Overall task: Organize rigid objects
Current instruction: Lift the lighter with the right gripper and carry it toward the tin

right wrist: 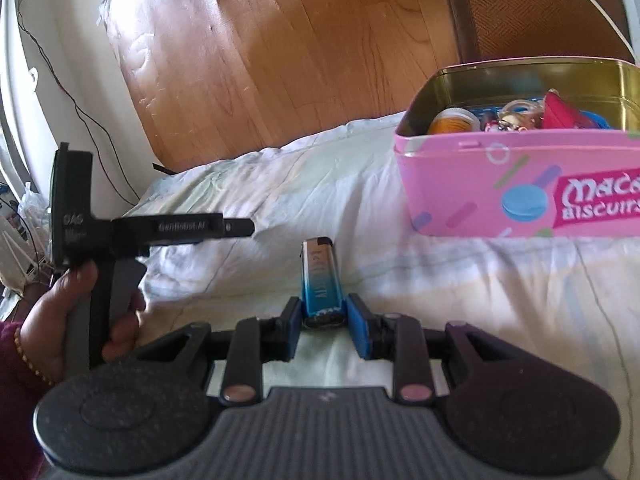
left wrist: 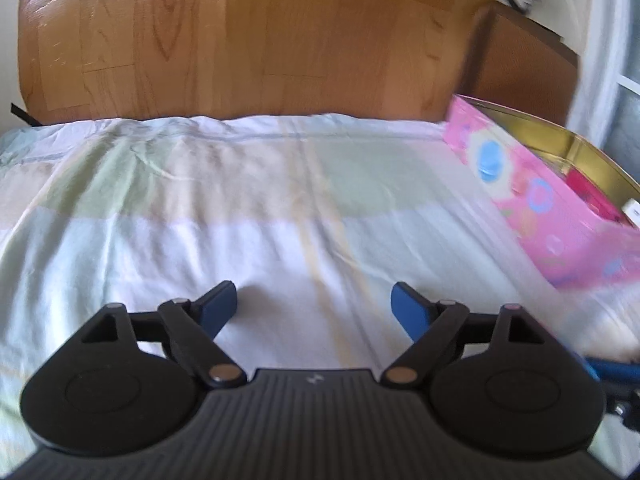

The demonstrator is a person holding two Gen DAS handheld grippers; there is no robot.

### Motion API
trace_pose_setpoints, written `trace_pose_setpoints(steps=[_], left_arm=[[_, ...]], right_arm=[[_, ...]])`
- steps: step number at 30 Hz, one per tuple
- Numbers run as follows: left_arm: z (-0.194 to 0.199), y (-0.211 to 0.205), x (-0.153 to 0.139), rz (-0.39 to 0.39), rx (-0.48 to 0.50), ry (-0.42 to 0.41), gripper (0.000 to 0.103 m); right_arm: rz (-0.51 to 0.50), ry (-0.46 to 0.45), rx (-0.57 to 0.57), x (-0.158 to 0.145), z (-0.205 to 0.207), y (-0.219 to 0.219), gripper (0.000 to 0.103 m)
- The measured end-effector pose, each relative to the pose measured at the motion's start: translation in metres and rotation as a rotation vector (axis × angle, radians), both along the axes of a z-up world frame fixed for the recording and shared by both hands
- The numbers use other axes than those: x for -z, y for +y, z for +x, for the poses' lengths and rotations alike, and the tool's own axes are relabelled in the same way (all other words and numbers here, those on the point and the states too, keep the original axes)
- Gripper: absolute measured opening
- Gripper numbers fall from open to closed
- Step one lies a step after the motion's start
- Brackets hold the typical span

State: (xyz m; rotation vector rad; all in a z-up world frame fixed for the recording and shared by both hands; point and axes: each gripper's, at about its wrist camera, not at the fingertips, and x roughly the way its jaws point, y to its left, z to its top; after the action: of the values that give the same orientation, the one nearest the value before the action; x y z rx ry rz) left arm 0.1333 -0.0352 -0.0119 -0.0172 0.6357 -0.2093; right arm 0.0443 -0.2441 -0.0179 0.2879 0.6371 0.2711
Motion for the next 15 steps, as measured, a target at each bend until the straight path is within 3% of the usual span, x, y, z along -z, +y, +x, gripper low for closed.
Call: trace_pose_setpoints(steps=[3, 13, 15], left_arm=[[-0.018, -0.011, -0.004, -0.047, 0.053, 0.032, 0.086], [-0.033, -0.037, -0.005, -0.465, 0.193, 0.288, 0.073], [-0.033, -0.047, -0.005, -0.465, 0.194, 0.289, 0.072]], right_arm=[[0.005, -0.002, -0.004, 0.001, -0.006, 0.0, 0.025], [0.193, 0.036, -0.002, 0.011, -0.005, -0.025, 0.025], [0.241, 0.047, -0.004, 0.014, -0.004, -0.032, 0.025]])
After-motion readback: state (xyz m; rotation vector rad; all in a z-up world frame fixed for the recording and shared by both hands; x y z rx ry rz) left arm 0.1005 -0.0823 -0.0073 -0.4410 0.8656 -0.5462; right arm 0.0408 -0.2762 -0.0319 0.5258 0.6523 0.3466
